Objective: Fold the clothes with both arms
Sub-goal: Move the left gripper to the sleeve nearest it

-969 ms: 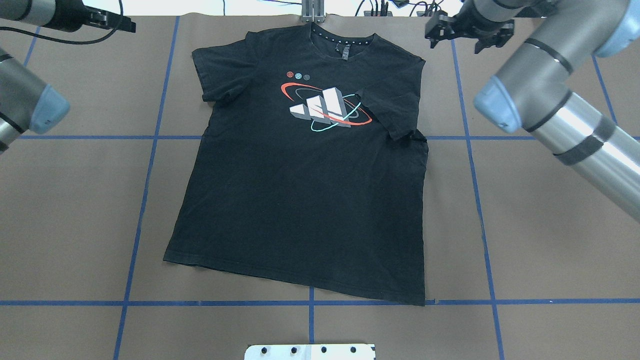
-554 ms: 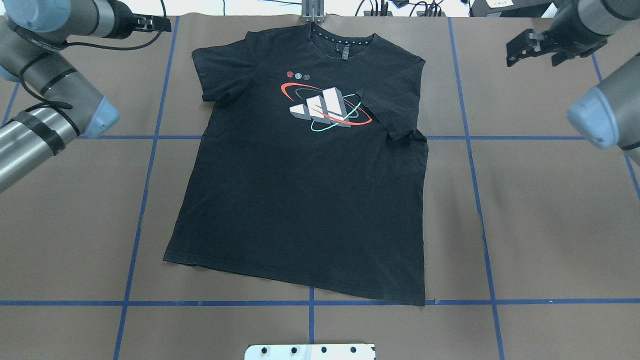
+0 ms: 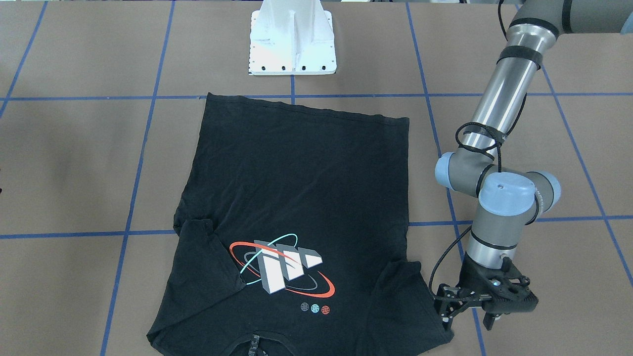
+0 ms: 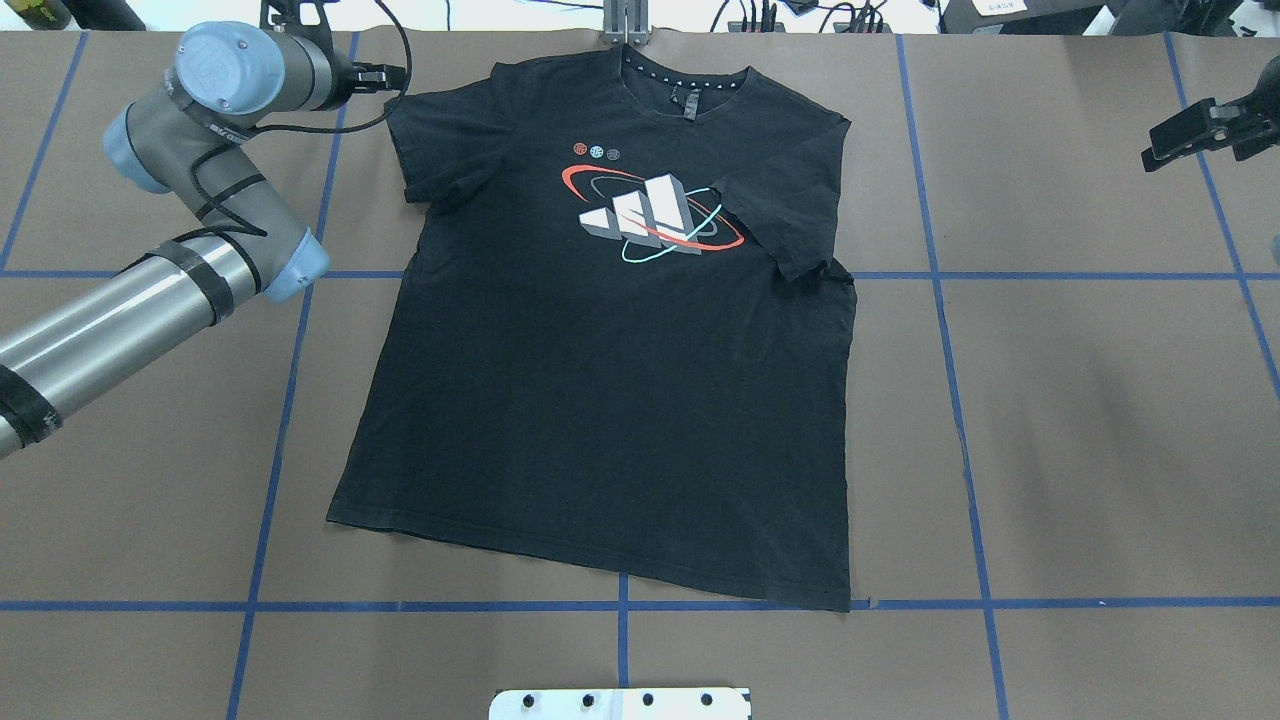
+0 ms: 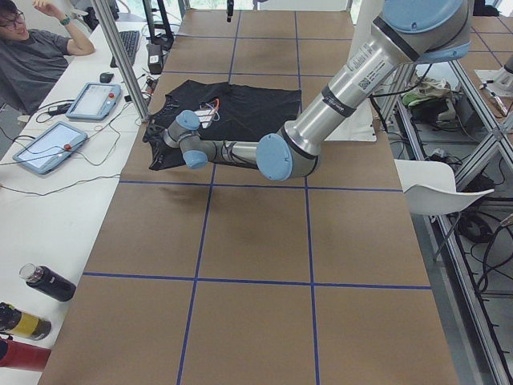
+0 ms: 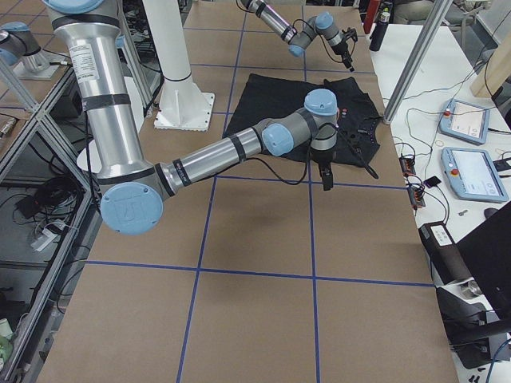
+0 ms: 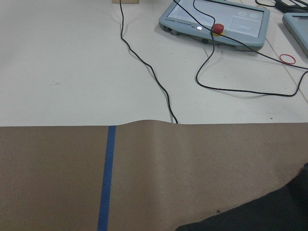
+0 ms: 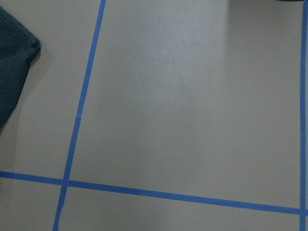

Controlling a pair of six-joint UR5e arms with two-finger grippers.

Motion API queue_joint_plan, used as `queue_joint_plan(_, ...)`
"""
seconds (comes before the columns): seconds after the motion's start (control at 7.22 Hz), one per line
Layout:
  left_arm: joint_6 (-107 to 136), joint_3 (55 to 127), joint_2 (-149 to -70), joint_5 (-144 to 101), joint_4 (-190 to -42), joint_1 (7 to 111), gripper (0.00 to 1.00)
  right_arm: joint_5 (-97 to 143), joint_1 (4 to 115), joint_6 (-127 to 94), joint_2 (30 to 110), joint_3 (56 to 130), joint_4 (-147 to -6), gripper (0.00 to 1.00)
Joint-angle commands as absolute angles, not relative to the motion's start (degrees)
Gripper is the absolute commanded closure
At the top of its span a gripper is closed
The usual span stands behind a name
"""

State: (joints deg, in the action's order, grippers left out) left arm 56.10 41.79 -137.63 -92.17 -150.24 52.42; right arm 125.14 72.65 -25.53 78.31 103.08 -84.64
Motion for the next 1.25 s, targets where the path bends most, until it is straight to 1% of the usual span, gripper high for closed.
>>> queue_joint_plan(0.0,56.42,36.14,-140.52,-91.67,-152.66,51.51,0.15,125.16,72.69,-25.31,78.23,102.83,-84.73,0.00)
queue_joint_plan(0.14,56.51,35.60,-140.89,-91.67,-152.75,51.42,0.22,125.16,72.69,-25.40,77.96,102.75,-84.73,0.00)
queue_joint_plan(0.28,56.51,35.51,-140.89,-91.67,-152.84,51.42,0.26,125.16,72.77,-25.40,77.87,102.66,-84.73,0.00)
queue_joint_plan(0.55,56.51,33.58,-142.02,-91.76,-152.93,50.98,0.28,125.16,72.77,-25.49,77.78,102.48,-84.73,0.00)
queue_joint_plan(0.97,56.43,30.51,-143.52,-91.58,-152.93,50.36,0.28,125.16,72.69,-25.66,77.78,102.39,-84.73,0.00)
queue_joint_plan(1.11,56.43,30.41,-143.70,-91.50,-152.93,49.93,0.37,125.16,72.69,-25.66,77.78,102.39,-84.73,0.00)
